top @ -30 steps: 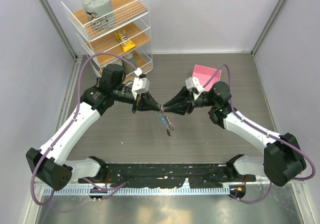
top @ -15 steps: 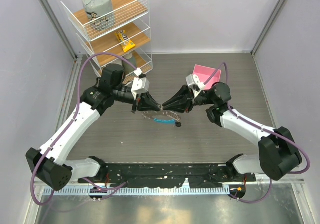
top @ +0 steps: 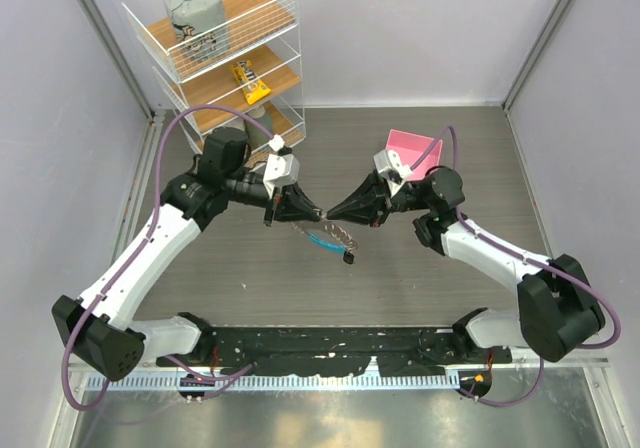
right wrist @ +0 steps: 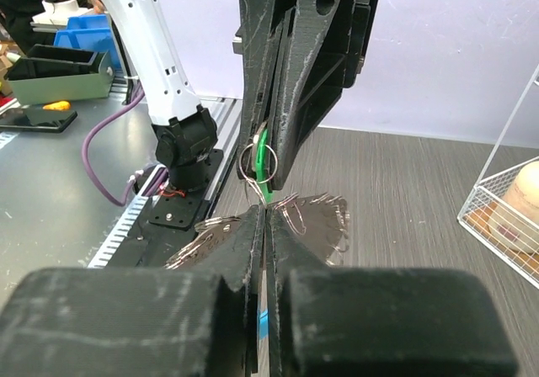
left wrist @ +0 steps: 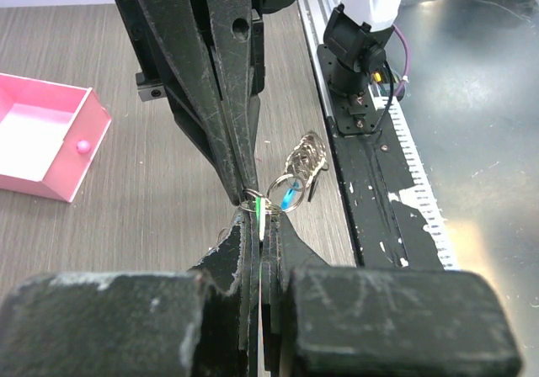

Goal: Remove the keys from the keyring

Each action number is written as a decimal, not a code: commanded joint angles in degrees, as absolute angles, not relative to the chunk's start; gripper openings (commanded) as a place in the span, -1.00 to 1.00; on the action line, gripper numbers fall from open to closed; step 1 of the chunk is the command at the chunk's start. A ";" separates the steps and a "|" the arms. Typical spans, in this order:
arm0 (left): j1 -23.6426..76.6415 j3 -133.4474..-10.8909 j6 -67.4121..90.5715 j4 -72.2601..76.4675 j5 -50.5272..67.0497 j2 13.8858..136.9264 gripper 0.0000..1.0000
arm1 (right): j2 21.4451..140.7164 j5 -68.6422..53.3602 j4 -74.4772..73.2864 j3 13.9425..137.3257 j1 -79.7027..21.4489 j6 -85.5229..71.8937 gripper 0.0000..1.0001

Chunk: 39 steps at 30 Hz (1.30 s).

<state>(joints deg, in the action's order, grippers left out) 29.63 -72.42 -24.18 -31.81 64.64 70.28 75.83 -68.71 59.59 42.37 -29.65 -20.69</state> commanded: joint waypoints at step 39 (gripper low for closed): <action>31.73 -80.07 -26.45 -39.73 54.05 76.21 -1.00 | 66.36 -45.96 -0.99 55.37 -41.23 26.48 -0.46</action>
<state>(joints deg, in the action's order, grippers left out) 31.46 -78.26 -23.68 -45.82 51.05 78.15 67.51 -41.65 -5.63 54.54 -41.34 30.04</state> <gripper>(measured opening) 0.041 0.242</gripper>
